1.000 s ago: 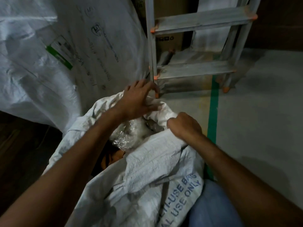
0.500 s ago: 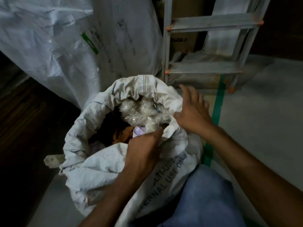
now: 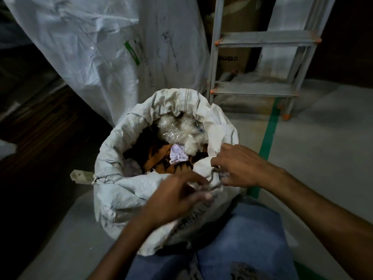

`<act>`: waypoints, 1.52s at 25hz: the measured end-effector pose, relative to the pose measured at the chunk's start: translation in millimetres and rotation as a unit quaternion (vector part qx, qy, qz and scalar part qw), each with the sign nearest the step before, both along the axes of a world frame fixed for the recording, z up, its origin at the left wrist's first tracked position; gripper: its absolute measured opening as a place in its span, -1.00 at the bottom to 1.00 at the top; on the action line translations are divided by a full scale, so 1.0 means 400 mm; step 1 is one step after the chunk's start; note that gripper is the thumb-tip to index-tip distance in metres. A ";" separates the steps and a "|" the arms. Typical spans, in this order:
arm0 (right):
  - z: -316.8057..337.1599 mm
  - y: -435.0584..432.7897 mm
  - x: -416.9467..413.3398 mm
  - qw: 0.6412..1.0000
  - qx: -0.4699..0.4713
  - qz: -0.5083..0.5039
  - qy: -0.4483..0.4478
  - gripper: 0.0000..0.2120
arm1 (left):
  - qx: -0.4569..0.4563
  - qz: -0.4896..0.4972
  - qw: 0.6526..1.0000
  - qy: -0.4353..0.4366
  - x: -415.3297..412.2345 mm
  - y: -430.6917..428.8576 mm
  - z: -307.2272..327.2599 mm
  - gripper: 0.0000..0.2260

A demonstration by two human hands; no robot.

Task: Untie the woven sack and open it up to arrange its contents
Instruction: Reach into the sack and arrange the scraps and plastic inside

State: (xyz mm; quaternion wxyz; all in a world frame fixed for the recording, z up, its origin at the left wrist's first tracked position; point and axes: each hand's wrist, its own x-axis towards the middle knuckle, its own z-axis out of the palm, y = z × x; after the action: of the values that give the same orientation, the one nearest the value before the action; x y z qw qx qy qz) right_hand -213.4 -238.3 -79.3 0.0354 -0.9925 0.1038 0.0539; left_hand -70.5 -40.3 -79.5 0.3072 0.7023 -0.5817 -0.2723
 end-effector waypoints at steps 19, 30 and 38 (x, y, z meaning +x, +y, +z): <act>-0.121 0.038 -0.031 0.940 -0.217 0.022 -0.261 -0.89 | -0.004 0.034 0.990 -0.135 0.028 0.065 -0.001 -0.61; -0.013 0.135 -0.060 0.996 -0.064 0.038 0.043 -0.47 | -0.030 0.060 0.886 -0.459 0.064 0.143 -0.111 -0.31; -0.054 0.182 0.086 0.988 0.051 0.095 0.107 -0.19 | -0.038 0.078 0.886 -0.456 -0.027 0.195 -0.133 -0.58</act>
State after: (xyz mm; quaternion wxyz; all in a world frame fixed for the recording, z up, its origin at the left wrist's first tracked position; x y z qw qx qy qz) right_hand -179.0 -165.6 -100.7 0.0692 -0.9833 0.0093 0.1678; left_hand -81.4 37.7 -132.6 0.0549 0.7798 -0.6111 0.1245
